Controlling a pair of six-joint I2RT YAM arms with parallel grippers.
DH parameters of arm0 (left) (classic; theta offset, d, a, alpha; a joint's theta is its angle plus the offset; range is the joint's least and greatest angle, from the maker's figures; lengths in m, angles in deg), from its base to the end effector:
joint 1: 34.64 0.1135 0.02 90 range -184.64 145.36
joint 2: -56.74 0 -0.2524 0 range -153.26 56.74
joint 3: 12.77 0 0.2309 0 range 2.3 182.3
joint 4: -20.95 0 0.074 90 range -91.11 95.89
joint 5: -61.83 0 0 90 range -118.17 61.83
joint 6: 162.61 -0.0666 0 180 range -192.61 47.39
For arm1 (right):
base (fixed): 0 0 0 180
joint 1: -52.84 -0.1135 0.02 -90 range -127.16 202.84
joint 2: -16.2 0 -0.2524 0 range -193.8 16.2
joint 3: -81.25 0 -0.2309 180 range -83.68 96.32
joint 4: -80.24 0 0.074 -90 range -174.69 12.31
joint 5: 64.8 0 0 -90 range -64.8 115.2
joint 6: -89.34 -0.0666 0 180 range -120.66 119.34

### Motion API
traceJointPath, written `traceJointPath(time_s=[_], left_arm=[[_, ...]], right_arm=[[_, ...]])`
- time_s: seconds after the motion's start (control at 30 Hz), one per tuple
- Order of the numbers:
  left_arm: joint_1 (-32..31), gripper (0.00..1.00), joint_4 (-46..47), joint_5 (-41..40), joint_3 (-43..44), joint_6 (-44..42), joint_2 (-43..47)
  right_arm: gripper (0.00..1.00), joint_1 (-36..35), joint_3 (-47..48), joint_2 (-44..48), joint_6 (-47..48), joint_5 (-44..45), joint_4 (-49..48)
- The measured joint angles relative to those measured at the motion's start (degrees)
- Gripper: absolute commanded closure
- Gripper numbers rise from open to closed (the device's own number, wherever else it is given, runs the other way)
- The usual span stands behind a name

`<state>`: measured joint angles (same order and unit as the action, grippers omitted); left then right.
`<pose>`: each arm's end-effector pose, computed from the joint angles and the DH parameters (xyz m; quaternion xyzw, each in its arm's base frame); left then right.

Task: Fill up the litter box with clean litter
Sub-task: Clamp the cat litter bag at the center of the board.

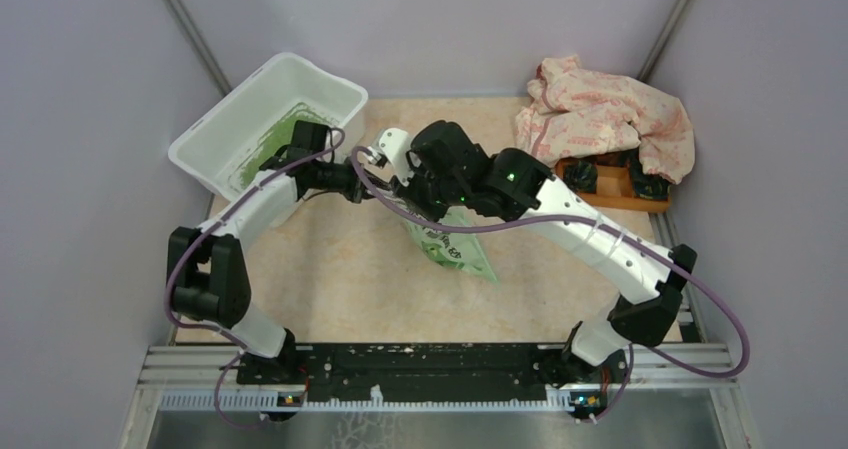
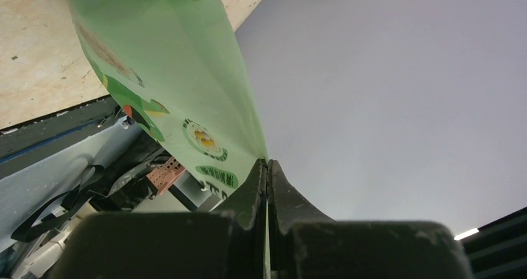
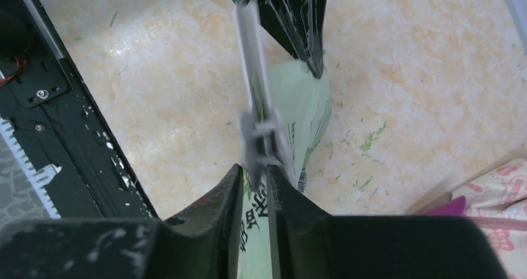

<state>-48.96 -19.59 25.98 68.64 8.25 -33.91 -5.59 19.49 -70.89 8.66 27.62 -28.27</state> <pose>0.3003 -0.1324 0.2425 0.3278 -0.7849 0.5143 0.1091 0.1657 0.2643 0.3940 -0.4984 0.7583 0.1570 0.3898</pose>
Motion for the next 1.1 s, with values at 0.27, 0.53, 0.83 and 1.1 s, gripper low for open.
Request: traceJointPath(time_s=[0.27,0.53,0.83,1.1], left_arm=[[0.9,1.00,-0.7,-2.8,-0.1,0.0,0.8],[0.9,1.00,-0.7,-3.1,-0.1,0.0,1.6],[0.9,1.00,-0.7,-3.1,-0.1,0.1,1.8],[0.9,1.00,-0.7,-3.1,-0.1,0.4,1.7]], right_arm=[[0.68,2.0,-4.3,0.8,-0.4,-1.7,-3.2],[0.62,2.4,-5.0,2.0,0.1,-2.8,-5.6],[0.62,2.4,-4.9,2.0,2.4,-1.7,-6.3],[0.62,2.4,-4.9,5.1,3.6,-1.4,-8.2]])
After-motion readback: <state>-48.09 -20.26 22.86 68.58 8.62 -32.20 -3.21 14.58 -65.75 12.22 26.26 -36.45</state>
